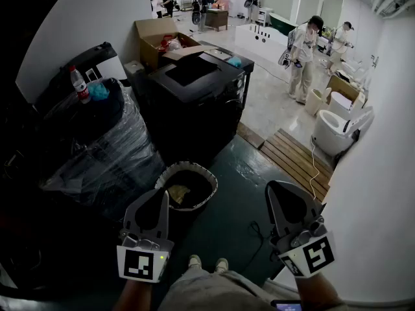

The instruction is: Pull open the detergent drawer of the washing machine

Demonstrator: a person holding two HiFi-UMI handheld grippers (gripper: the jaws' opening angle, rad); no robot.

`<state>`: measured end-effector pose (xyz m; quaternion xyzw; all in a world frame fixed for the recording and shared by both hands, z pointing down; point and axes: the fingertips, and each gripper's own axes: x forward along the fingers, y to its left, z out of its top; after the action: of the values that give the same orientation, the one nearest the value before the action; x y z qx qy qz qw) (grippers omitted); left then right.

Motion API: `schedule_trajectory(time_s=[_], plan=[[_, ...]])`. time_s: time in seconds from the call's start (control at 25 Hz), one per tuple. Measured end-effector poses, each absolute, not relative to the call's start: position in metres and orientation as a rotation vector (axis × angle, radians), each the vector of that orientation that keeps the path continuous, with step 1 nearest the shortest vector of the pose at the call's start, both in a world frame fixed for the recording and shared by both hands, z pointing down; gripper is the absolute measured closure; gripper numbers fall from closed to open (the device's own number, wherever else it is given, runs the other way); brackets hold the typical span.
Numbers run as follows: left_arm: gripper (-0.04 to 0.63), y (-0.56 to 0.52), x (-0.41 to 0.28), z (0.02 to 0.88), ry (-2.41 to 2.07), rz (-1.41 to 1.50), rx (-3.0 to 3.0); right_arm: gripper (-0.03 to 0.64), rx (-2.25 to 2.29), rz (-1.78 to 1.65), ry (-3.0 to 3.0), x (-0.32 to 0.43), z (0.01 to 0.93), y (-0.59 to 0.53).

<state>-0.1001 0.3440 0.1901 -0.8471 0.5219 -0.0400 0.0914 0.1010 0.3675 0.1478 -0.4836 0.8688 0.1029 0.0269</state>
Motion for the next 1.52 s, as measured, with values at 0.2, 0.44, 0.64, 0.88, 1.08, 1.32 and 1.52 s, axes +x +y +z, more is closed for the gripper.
schedule_trajectory(time_s=[0.2,0.44,0.64,0.88,1.08,1.32,1.52], plan=[[0.584,0.344,-0.095,0.193,1.552,-0.116,-2.522,0.582,-1.511,0.309,2.685,0.110,0.151,0.367],[0.584,0.344,-0.087,0.196,1.566,-0.126,-2.516,0.582,-1.525,0.267,2.660,0.123,0.157,0.362],[0.584,0.343,-0.081,0.197,1.582,-0.135,-2.517,0.582,-1.507,0.259,2.670,0.129,0.159,0.359],[0.584,0.337,-0.072,0.201,1.597,-0.135,-2.512,0.581,-1.482,0.247,2.655,0.141,0.165,0.354],[0.584,0.330,-0.060,0.202,1.591,-0.131,-2.505,0.347,-1.451,0.150,2.608,0.155,0.165,0.348],[0.584,0.316,-0.052,0.204,1.589,-0.124,-2.503,0.347,-1.473,0.175,2.622,0.164,0.169,0.335],[0.584,0.295,-0.049,0.210,1.587,-0.123,-2.501,0.347,-1.473,0.194,2.639,0.165,0.174,0.314]])
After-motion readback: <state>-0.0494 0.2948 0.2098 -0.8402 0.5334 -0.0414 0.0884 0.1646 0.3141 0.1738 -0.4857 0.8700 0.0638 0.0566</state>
